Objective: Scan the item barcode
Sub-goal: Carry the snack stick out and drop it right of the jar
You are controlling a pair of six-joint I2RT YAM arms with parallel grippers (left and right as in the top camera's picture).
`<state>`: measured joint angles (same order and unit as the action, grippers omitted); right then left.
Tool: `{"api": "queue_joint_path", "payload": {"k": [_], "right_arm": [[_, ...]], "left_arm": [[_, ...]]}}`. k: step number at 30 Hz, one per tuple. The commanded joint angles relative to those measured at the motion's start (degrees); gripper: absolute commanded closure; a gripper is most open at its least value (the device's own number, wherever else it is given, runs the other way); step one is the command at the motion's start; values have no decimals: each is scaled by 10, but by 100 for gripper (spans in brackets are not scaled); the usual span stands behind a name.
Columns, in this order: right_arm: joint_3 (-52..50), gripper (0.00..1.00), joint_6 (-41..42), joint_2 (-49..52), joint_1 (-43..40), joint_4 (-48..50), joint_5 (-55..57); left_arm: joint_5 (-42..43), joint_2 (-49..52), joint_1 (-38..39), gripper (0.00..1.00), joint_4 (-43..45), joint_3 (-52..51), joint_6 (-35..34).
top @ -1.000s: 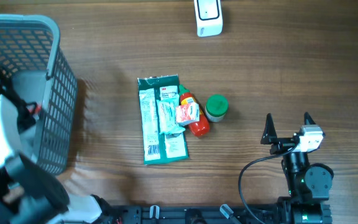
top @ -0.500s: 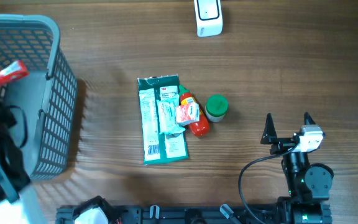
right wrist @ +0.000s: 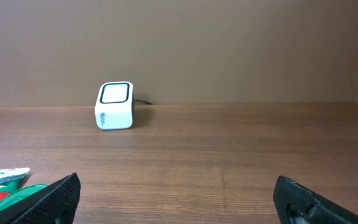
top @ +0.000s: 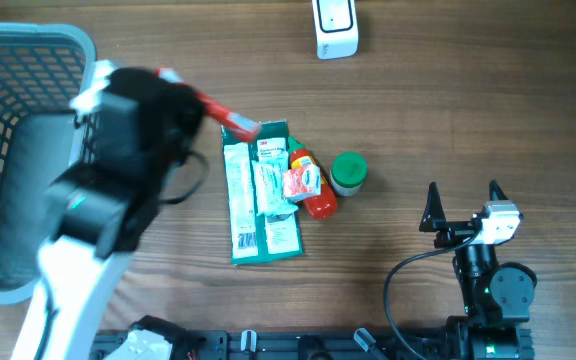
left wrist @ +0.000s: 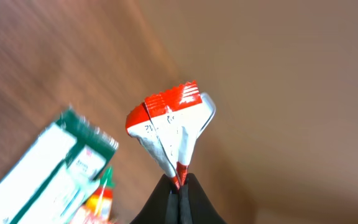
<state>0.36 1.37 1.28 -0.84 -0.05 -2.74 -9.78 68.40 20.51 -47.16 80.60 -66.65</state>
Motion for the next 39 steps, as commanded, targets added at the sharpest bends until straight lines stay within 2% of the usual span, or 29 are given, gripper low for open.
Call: {"api": "queue_joint_path", "payload": {"k": [1, 5, 10, 19, 33, 39], "right_arm": [[0, 0, -5, 1, 3, 1, 2], [0, 0, -5, 1, 3, 1, 2], [0, 0, -5, 1, 3, 1, 2], [0, 0, -5, 1, 3, 1, 2], [0, 0, -5, 1, 3, 1, 2], [0, 0, -5, 1, 3, 1, 2]], "left_arm": [[-1, 83, 72, 96, 20, 4, 20], [-1, 170, 137, 96, 85, 4, 68], [-5, 258, 208, 96, 220, 4, 140], [-12, 403, 272, 96, 397, 4, 142], [-11, 469, 300, 96, 401, 4, 142], [-12, 469, 300, 88, 401, 4, 142]]}}
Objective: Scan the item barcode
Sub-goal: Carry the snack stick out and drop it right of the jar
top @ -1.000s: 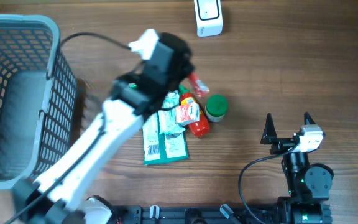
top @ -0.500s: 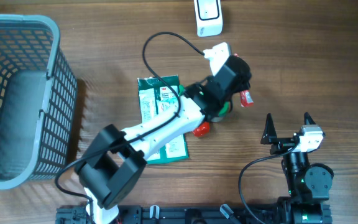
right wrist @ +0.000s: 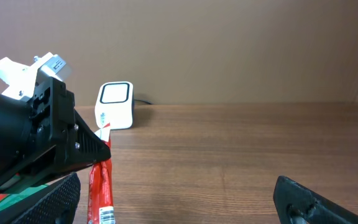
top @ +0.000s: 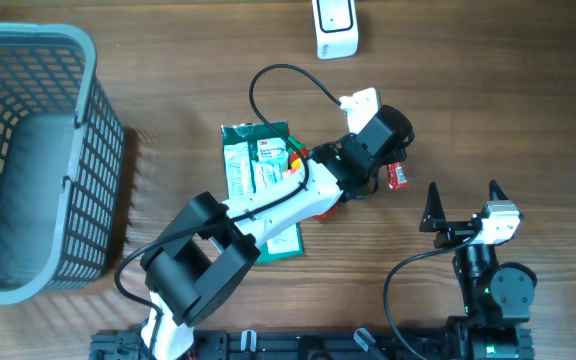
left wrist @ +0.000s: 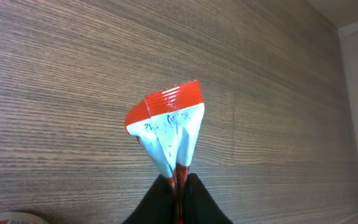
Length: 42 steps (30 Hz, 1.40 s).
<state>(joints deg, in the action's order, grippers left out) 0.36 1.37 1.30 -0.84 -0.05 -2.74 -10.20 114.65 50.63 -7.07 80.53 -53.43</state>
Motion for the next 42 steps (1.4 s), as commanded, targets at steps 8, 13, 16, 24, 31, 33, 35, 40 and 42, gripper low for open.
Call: {"api": "queue_joint_path", "payload": {"k": [8, 13, 16, 24, 31, 33, 35, 40, 42], "right_arm": [[0, 0, -5, 1, 3, 1, 2], [0, 0, -5, 1, 3, 1, 2], [0, 0, -5, 1, 3, 1, 2], [0, 0, -5, 1, 3, 1, 2], [0, 0, -5, 1, 3, 1, 2], [0, 0, -5, 1, 3, 1, 2], [0, 0, -5, 1, 3, 1, 2], [0, 0, -5, 1, 3, 1, 2], [0, 0, -5, 1, 3, 1, 2]], "left_arm": [[-19, 6, -2, 83, 7, 5, 11], [-21, -10, -2, 54, 13, 5, 59], [-30, -28, -3, 21, 10, 5, 86], [-176, -158, -24, 0, -3, 5, 316], [-247, -277, -83, 0, 3, 5, 512], [-259, -300, -101, 0, 2, 5, 544], [-268, -319, -119, 0, 2, 5, 564], [-289, -365, -149, 0, -14, 5, 564], [-288, -392, -159, 0, -21, 5, 564]]}}
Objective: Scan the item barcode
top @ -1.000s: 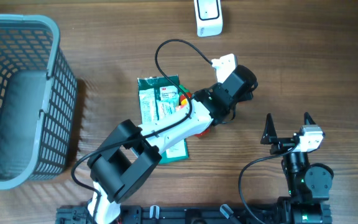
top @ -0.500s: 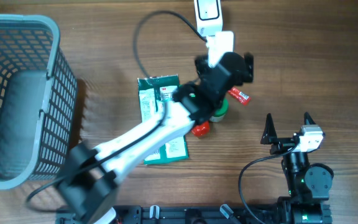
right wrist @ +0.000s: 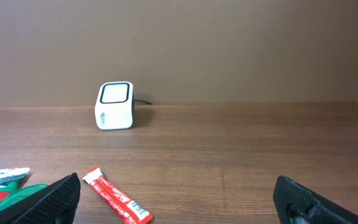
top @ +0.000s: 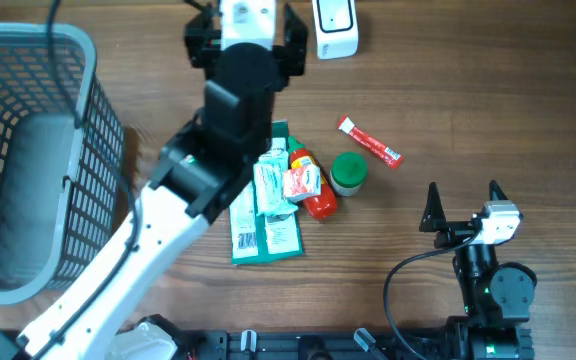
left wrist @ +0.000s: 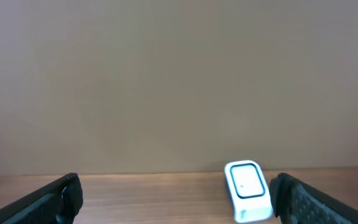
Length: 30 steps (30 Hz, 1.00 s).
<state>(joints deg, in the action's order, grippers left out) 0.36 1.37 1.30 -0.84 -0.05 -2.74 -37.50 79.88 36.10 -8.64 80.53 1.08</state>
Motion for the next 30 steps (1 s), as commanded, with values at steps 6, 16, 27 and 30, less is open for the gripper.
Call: {"api": "queue_joint_path", "payload": {"k": [6, 16, 27, 30], "right_arm": [[0, 0, -5, 1, 3, 1, 2], [0, 0, -5, 1, 3, 1, 2], [0, 0, -73, 1, 3, 3, 17], [0, 0, -74, 1, 3, 3, 17]], "left_arm": [[-4, -139, -69, 0, -26, 4, 14], [134, -270, -310, 0, -102, 3, -167], [139, -308, -437, 0, -67, 1, -198], [139, -308, -437, 0, -66, 1, -198]]}}
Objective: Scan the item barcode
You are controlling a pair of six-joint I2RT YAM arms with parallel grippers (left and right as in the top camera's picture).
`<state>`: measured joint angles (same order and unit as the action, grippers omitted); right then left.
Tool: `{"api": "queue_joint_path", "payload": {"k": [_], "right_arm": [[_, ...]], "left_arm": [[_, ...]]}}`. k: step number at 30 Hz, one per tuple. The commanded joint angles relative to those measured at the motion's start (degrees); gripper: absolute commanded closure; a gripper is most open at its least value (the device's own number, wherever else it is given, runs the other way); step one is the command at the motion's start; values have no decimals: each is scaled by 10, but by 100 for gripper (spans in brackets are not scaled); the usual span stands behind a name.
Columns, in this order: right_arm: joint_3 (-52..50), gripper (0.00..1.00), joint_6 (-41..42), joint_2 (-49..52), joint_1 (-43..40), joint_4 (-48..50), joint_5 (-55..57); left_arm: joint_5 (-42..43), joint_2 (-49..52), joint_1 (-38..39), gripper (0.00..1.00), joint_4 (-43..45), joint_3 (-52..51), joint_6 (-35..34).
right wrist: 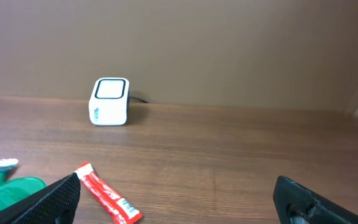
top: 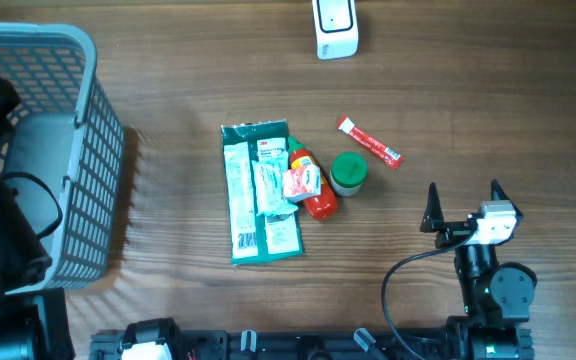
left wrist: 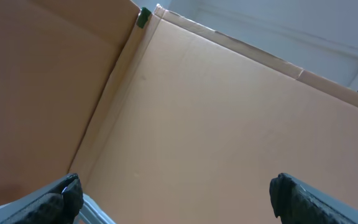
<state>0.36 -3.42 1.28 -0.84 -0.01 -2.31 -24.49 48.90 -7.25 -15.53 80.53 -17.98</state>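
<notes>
The red sachet [top: 368, 141] lies flat on the wooden table, right of the green-lidded jar [top: 348, 172]. In the right wrist view the sachet [right wrist: 107, 199] is at the lower left, with white print at its near end. The white scanner [top: 335, 30] stands at the table's back edge, also visible as the scanner [right wrist: 109, 101]. My right gripper [right wrist: 176, 202] is open and holds nothing, a little to the right of and nearer than the sachet. My left gripper [left wrist: 176, 199] is open and faces only cardboard walls. The left arm is at the far left.
A green packet [top: 258, 190], a small red sauce bottle [top: 313, 192] and the jar lie together mid-table. A grey mesh basket [top: 58, 150] stands at the left. Brown cardboard walls [right wrist: 229, 50] close off the back.
My left arm was up by the scanner at the back of the table; now it is at the far left by the basket, camera tilted upward. The sachet has not moved. The right wrist view shifted slightly.
My left gripper was shut on the red sachet, above the left of the pile. Then it held the sachet right of the jar. Then the sachet lay on the table and the gripper was open near the scanner. Now that arm is at the far left.
</notes>
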Motion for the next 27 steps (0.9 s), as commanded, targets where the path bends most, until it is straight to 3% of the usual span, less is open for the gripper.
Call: {"api": "queue_joint_path", "payload": {"k": [1, 6, 9, 12, 15, 19, 24, 27], "right_arm": [[0, 0, -26, 1, 3, 3, 12], [0, 0, 1, 1, 3, 10, -108], [0, 0, 137, 1, 3, 15, -183], [0, 0, 355, 1, 3, 23, -185], [0, 0, 501, 1, 3, 29, -166], [0, 1, 619, 1, 3, 25, -166], [0, 0, 741, 1, 3, 17, -163], [0, 0, 718, 1, 3, 37, -168]], "left_arm": [[9, 2, -4, 0, 3, 1, -7], [45, -18, -4, 0, 3, -8, -8], [114, -57, -4, 0, 10, -55, -8], [120, -102, -4, 0, 43, -134, -28], [120, -145, -4, 0, 96, -240, -42], [120, -185, -4, 0, 138, -330, -53], [121, -265, -4, 0, 140, -396, -125], [121, -321, 3, 0, 134, -434, -139]]}}
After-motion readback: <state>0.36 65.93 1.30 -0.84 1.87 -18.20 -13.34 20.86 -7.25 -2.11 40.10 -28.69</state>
